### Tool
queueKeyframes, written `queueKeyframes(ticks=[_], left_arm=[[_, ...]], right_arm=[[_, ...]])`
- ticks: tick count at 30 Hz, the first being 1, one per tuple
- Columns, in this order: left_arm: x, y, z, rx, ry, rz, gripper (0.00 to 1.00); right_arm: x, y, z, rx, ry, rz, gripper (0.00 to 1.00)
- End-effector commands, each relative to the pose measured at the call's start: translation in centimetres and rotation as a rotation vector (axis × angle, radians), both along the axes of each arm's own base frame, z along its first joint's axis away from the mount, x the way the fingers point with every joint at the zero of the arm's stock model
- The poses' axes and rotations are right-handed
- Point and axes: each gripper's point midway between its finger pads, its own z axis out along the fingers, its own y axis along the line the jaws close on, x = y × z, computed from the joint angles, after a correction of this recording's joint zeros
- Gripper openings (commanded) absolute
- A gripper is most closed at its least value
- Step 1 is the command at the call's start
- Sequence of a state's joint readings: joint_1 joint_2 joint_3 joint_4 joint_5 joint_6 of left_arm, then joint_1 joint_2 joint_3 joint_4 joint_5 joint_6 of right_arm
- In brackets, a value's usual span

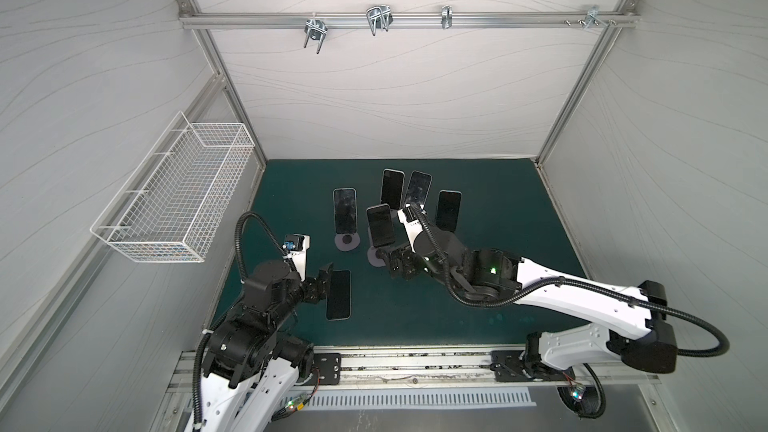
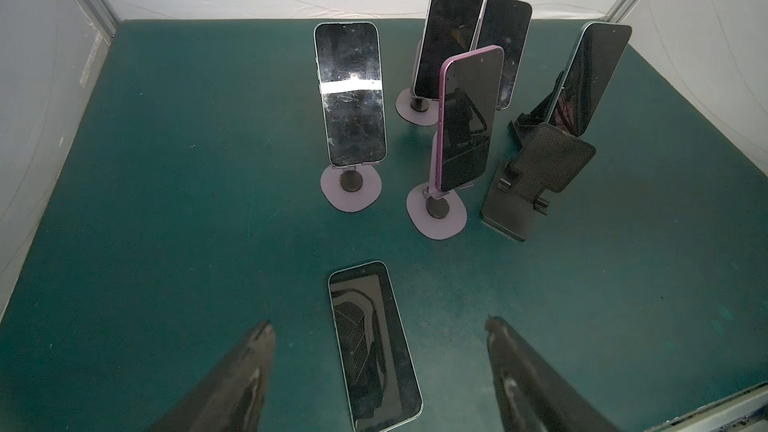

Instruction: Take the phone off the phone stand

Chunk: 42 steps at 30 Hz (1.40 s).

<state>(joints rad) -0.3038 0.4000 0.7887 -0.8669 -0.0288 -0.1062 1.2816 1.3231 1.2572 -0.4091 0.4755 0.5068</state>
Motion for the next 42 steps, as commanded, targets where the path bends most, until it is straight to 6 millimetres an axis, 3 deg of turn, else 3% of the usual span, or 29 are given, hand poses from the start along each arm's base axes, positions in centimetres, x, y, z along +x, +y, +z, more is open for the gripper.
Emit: queueKeyframes(ticks=[1, 11, 31, 38, 42], left_arm=[[-0.1, -0.2, 1.9, -0.014, -0.06, -0.016, 0.81], [0.1, -0.5, 1.6, -0.006, -0.03, -0.027, 0.81], [0.2, -0.4, 1.6, -0.008, -0.031, -0.02, 0.81], [0.3, 0.0, 1.5, -0.006, -0.025, -0.001, 0.81], [0.5, 0.1, 1.4, -0.002, -0.016, 0.006, 0.81]], right_arm=[[0.4, -0.9, 0.9, -0.006, -0.042, -0.011, 0.92], [2.7, -1.3, -0.6, -0.08, -0.087, -0.025, 0.94], [13.1, 2.4, -5.9, -0.145, -0.027, -0.061, 0.98], [13.8, 2.9, -7.1, -0.152, -0.003, -0.069, 0.99], [13.6, 3.3, -6.5, -0.127, -0.002, -0.045, 0.99]])
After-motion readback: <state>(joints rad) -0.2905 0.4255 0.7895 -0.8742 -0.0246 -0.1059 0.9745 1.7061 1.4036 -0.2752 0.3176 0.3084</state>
